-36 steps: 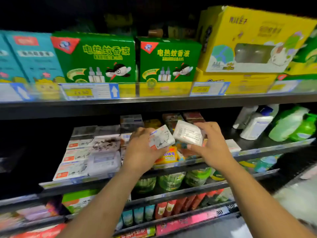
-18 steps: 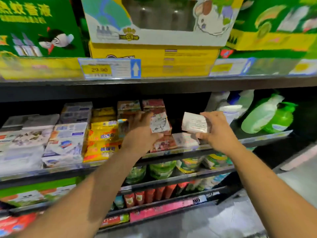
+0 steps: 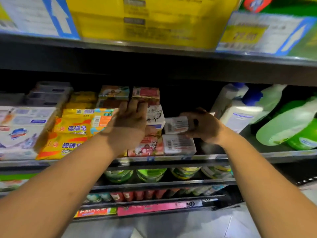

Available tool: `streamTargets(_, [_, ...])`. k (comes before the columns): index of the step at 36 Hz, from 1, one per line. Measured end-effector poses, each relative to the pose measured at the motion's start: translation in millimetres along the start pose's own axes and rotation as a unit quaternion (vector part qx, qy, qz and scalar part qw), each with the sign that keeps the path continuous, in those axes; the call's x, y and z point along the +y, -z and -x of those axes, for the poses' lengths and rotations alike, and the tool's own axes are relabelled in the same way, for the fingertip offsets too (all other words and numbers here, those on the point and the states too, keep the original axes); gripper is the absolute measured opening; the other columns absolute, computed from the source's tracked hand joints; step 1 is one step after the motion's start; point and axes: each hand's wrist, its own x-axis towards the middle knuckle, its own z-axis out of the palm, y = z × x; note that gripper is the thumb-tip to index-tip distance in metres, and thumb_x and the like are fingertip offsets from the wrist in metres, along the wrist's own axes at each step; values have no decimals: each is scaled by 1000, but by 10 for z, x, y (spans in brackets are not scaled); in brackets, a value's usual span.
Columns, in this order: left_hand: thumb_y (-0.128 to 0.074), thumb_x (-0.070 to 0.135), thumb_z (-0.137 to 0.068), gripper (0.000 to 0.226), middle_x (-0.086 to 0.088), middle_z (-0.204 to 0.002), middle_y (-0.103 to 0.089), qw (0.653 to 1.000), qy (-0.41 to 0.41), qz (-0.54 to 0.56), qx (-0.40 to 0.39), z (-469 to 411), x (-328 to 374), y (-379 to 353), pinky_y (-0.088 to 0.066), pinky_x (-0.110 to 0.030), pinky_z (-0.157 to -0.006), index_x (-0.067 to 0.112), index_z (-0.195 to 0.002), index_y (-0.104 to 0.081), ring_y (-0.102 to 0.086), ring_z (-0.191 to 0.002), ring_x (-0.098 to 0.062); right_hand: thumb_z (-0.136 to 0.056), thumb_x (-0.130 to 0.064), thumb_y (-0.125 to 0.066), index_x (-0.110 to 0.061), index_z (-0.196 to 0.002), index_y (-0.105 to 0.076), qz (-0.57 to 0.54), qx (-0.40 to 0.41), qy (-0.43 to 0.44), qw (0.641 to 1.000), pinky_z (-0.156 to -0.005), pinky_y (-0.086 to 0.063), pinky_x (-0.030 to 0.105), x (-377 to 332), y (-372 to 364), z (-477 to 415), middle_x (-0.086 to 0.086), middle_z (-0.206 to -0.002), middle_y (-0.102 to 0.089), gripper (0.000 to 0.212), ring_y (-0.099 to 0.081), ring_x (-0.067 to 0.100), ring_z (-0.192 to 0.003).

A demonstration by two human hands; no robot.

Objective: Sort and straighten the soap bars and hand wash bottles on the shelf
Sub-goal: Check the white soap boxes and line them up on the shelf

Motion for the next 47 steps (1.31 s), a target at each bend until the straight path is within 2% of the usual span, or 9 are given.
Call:
streamTargets(5, [-85, 39, -69, 73, -24, -103, -62, 991, -16, -102, 87, 11, -74, -80, -53, -41, -77, -15, -113, -62, -35, -96, -28, -78, -18, -85, -14, -145, -48, -85, -96, -37, 991, -86, -38, -2, -9, -14, -66, -7, -120, -58, 76, -57, -5, -104])
streamTargets(8, [-92, 42, -57, 77, -20, -97, -65, 991, -17, -105, 86, 17, -32, -18, -58, -36, -60, -13, -104, -66, -39, -96, -26, -77, -28, -85, -19, -150, -43, -102, -112, -43, 988, -101, -34, 5, 3, -41, -39, -11, -133, -51, 84, -51, 3, -124])
streamTargets(12, [-53, 45, -99, 80, -14, -157, -20, 999, 0, 24, -34, -52, 42, 23, -26, -28, -111, -1, -154, -17, -18, -143, -24, -77, -40, -83, -31, -156, -28, -97, -97, -49, 989, -103, -25, 5, -23, -97, 114, -14, -149, -34, 97, -33, -1, -132])
streamTargets(18, [-58, 50, -94, 78, -7, -159, -23, 986, 71, 144, -48, -192, 32, 38, -30, -27, -106, 16, -154, -23, -31, -142, -23, -69, -57, -84, -39, -157, 14, -125, -26, -105, 986, -108, -28, 12, 15, -197, 345, -28, -145, -32, 134, -33, -9, -131])
streamTargets(22, [-68, 50, -87, 74, -6, -149, -36, 989, 40, 139, -4, -371, 195, 78, -28, -31, -109, 14, -145, -38, -31, -139, -23, -64, -76, -76, -43, -157, 11, -110, -11, -107, 988, -118, -32, 36, 60, -269, 420, -15, -162, -24, 131, -32, 11, -146])
streamTargets(30, [-82, 42, -78, 72, -6, -136, -49, 988, 5, 155, -8, -810, 585, 106, -36, -28, -88, 14, -136, -49, -49, -123, -25, -65, -63, -83, -37, -158, -16, -110, 32, -110, 987, -101, -40, 25, 52, -296, 409, -19, -142, -47, 117, -49, 11, -131])
streamTargets(37, [-79, 41, -82, 78, -5, -144, -43, 992, 8, 97, -77, -1030, 562, -180, -39, -33, -101, 14, -144, -41, -46, -129, -25, -56, -67, -86, -59, -126, -43, -164, 41, -84, 982, -98, -49, 27, 118, -364, 347, -32, -118, -64, 82, -60, -10, -108])
streamTargets(40, [-77, 47, -81, 79, -3, -145, -44, 992, 10, 92, -84, -1047, 492, -261, -38, -37, -107, 17, -144, -41, -43, -132, -25, -51, -77, -84, -53, -129, -46, -196, 42, -76, 977, -99, -52, 37, 130, -403, 324, -24, -120, -66, 90, -64, 1, -111])
streamTargets(47, [-34, 60, -101, 64, 2, -162, -25, 982, -33, -63, -176, -1063, 464, -299, -12, -49, -116, 35, -157, -16, -15, -149, -27, -55, -70, -85, -54, -130, -45, -206, 42, -54, 976, -99, -52, 40, 153, -414, 321, -25, -120, -67, 87, -65, 2, -110])
